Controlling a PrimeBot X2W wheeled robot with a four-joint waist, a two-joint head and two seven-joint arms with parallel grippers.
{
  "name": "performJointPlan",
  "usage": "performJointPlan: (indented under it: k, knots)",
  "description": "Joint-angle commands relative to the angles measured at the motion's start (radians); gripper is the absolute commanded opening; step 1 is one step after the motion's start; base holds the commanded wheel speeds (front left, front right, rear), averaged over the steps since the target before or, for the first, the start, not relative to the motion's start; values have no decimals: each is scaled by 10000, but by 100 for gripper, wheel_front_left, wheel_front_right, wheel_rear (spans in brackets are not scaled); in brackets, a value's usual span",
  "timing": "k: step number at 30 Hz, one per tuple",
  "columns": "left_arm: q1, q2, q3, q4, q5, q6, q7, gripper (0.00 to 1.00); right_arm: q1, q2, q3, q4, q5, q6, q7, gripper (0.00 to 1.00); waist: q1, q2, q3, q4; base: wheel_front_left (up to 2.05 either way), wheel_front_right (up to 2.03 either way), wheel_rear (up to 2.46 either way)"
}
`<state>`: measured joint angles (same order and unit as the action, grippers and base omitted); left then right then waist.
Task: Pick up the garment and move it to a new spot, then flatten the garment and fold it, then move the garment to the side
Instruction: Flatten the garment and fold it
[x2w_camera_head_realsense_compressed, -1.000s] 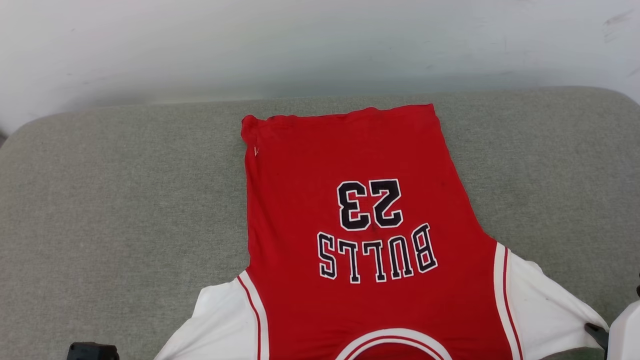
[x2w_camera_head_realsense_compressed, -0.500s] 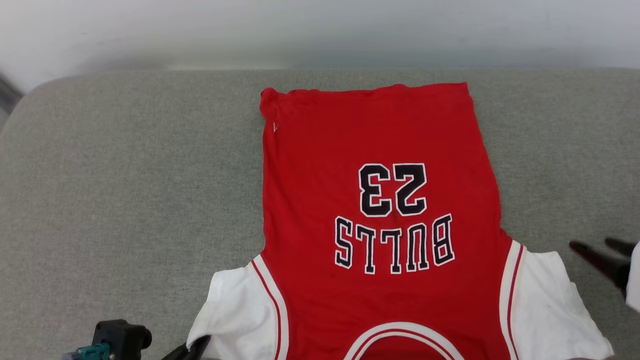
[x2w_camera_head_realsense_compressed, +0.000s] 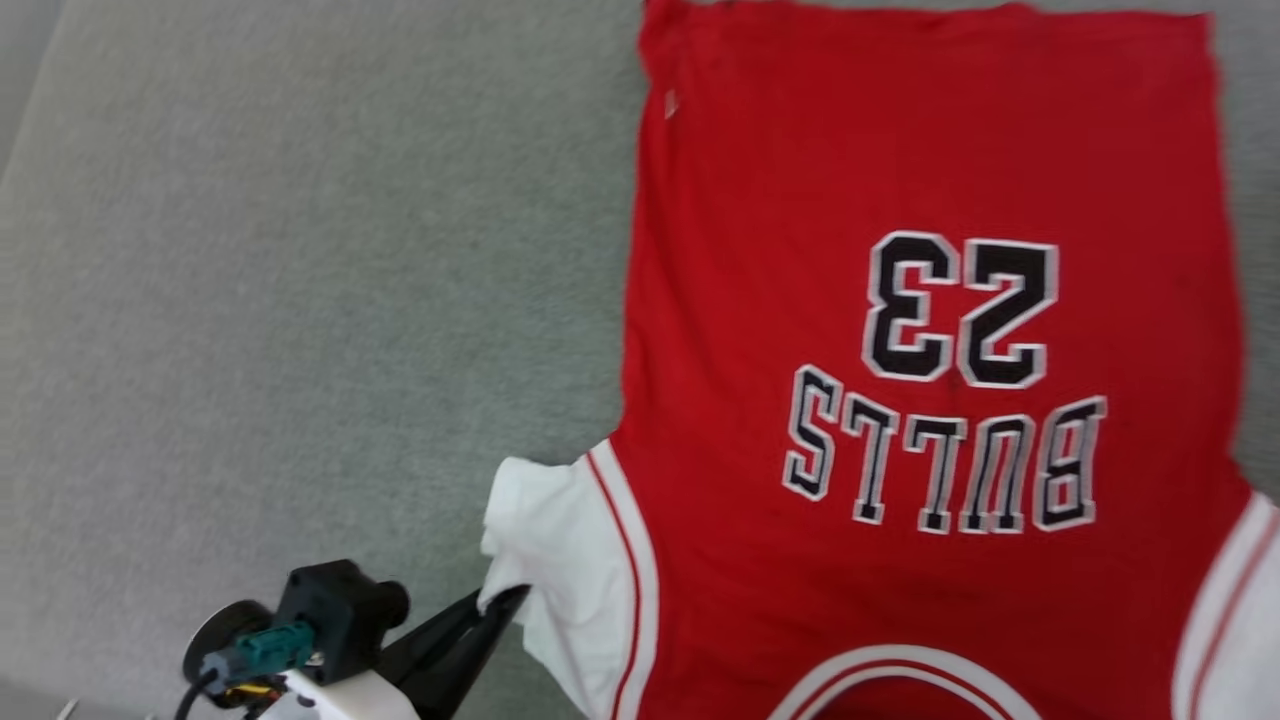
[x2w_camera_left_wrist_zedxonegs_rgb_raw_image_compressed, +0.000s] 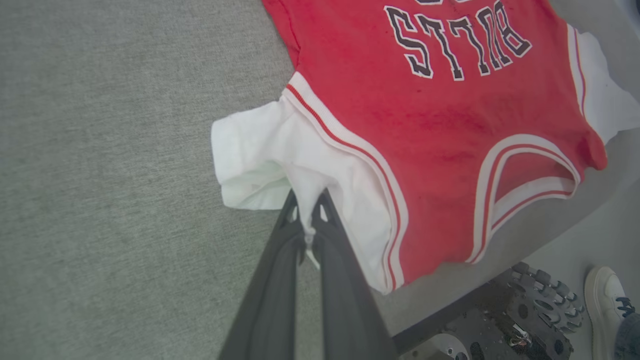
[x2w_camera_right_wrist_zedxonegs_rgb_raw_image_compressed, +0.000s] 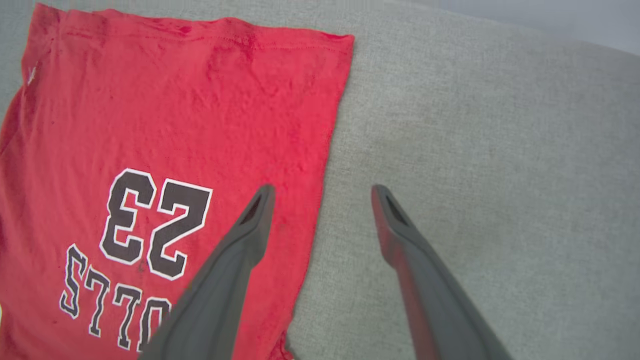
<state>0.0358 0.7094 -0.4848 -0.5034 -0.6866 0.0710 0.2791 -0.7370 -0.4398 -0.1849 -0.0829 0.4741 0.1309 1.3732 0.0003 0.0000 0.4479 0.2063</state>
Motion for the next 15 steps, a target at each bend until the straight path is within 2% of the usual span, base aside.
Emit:
performJointPlan:
  k: [1, 4, 7, 15]
  knots:
    - [-306, -132, -137, -183, 129, -84, 67, 0, -746, 6, -54, 343, -393, -4, 263, 100, -3, 0, 1109, 1115, 0, 0, 0]
    - [-532, -269, -290, -433, 281, -119, 88, 0, -1722, 50, -208, 1000, -1077, -4, 641, 100, -3, 0, 1484, 1507, 0, 0, 0]
    - [-707, -359, -426, -708, 448, -176, 65, 0, -2384, -279, -230, 1480, -1757, -4, 1063, 100, -3, 0, 1834, 1887, 0, 0, 0]
    - [-1111, -672, -606, -967, 488, -409, -156, 0, -3156, -781, -324, 2245, -2893, -4, 1515, 100, -3, 0, 2429, 2494, 0, 0, 0]
